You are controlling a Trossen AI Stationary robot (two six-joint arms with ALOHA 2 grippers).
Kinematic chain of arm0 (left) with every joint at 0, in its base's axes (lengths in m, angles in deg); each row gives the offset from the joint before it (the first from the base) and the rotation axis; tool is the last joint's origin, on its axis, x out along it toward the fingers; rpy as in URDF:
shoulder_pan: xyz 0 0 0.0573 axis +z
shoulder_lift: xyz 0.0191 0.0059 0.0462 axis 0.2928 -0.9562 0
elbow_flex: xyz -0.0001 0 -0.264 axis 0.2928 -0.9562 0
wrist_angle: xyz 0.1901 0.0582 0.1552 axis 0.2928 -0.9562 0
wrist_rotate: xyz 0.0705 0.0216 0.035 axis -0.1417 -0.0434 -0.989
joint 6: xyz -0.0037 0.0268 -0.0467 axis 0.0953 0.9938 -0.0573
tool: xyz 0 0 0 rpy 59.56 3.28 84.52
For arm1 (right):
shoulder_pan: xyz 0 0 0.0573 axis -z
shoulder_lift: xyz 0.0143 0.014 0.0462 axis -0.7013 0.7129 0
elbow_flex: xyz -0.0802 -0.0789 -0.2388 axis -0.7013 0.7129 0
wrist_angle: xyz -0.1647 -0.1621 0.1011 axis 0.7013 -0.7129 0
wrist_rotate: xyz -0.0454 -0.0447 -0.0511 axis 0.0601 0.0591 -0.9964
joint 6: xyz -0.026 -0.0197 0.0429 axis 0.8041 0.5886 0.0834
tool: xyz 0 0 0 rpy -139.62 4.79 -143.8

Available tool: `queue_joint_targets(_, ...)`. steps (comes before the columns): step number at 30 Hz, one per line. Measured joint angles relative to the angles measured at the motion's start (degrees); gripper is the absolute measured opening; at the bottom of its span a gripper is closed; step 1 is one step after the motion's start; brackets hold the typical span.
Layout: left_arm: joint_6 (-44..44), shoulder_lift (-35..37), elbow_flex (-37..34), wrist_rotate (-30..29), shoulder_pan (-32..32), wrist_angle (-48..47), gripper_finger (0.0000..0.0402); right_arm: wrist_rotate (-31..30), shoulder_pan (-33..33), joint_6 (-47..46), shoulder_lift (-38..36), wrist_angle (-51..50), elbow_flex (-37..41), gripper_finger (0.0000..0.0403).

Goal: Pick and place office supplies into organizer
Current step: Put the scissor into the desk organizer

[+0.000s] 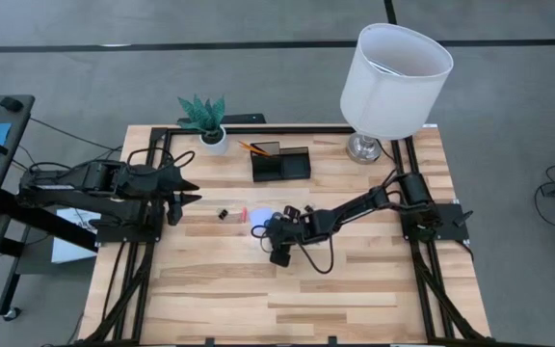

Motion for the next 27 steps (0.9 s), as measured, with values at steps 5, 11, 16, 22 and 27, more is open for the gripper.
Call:
queue_joint_targets(5,0.0,0.0,0.0,0.0,0.0,0.0,0.0126,0.3,1.0,-1.6,0.1,-0.3,0.0,0.0106)
queue_joint_targets(11,0.0,0.0,0.0,0.0,0.0,0.0,0.0126,0.4,1.7,-3.2,0.2,-0.4,0.1,0.0024)
queue_joint_targets(16,0.0,0.0,0.0,0.0,0.0,0.0,0.0126,0.3,1.7,-4.4,0.2,-0.5,0.1,0.0026)
queue_joint_targets(22,0.0,0.0,0.0,0.0,0.0,0.0,0.0126,0.2,1.2,-6.1,-1.2,-1.1,0.2,0.0017)
queue_joint_targets(27,0.0,0.0,0.0,0.0,0.0,0.0,0.0126,-0.6,0.5,-7.6,-3.9,-3.9,0.6,0.0017)
